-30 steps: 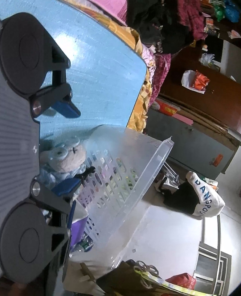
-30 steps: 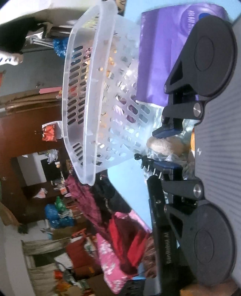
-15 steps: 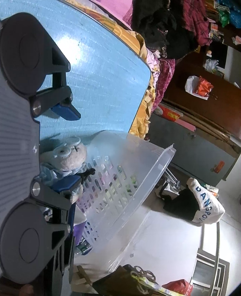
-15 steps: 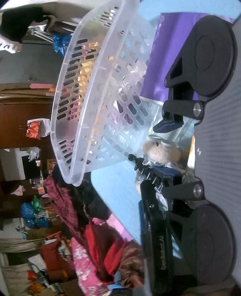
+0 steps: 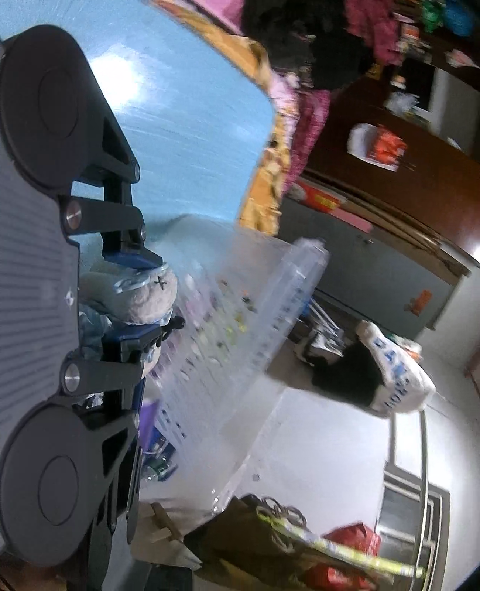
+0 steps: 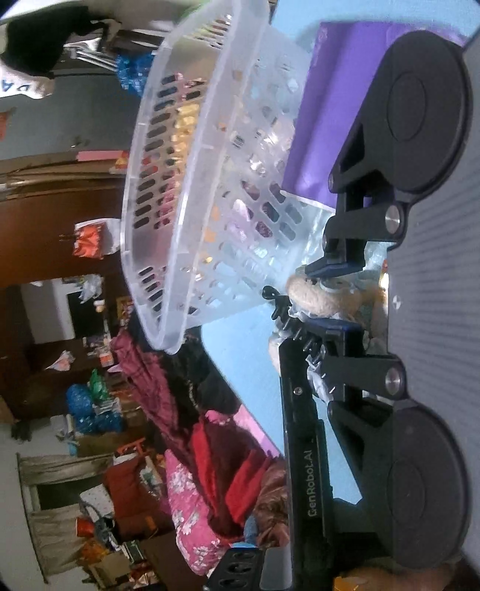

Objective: Organize objects
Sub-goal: 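Grasp the plush toy with both grippers, then lift the plush toy into the white basket and open both grippers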

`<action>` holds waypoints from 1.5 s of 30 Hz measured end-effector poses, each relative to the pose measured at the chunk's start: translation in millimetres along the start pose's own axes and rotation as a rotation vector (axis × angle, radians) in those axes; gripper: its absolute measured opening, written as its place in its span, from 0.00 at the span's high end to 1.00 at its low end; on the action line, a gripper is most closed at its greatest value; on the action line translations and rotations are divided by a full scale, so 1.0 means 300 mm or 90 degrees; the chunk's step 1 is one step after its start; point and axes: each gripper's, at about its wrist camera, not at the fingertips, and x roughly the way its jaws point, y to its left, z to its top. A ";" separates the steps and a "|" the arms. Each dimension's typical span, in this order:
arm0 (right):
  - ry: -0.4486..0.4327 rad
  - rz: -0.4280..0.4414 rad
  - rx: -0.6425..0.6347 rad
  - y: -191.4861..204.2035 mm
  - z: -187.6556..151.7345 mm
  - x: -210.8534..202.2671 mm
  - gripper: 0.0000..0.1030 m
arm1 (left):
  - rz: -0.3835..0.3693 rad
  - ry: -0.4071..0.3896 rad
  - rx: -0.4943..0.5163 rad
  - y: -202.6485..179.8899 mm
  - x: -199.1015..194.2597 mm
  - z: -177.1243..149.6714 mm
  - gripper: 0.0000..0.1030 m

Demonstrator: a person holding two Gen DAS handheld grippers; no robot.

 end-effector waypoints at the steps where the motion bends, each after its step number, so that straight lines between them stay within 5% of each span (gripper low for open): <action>1: -0.014 0.004 -0.005 0.002 0.005 -0.025 0.74 | -0.002 -0.012 0.011 -0.022 -0.018 0.007 0.65; 7: -0.101 0.005 -0.033 0.008 0.077 -0.198 0.74 | -0.022 -0.077 0.089 -0.181 -0.112 0.107 0.65; 13: -0.162 -0.058 -0.069 -0.027 0.239 -0.269 0.75 | 0.007 -0.111 0.195 -0.364 -0.037 0.286 0.65; 20: -0.131 -0.126 -0.058 -0.146 0.377 -0.107 0.76 | 0.029 -0.055 0.235 -0.396 0.206 0.397 0.65; 31: -0.066 -0.135 -0.015 -0.277 0.314 0.036 0.75 | 0.044 0.009 0.226 -0.314 0.397 0.365 0.61; 33: -0.063 -0.139 -0.002 -0.289 0.307 0.028 0.66 | 0.060 0.004 0.226 -0.301 0.388 0.355 0.43; 35: -0.088 -0.143 0.027 -0.302 0.290 -0.022 0.39 | 0.065 -0.018 0.214 -0.284 0.344 0.350 0.23; 38: -0.143 -0.151 0.042 -0.314 0.251 -0.127 0.00 | 0.057 -0.017 0.213 -0.283 0.259 0.336 0.23; 45: -0.163 -0.105 0.040 -0.278 0.010 -0.386 0.00 | 0.068 -0.023 0.243 -0.311 -0.062 0.186 0.19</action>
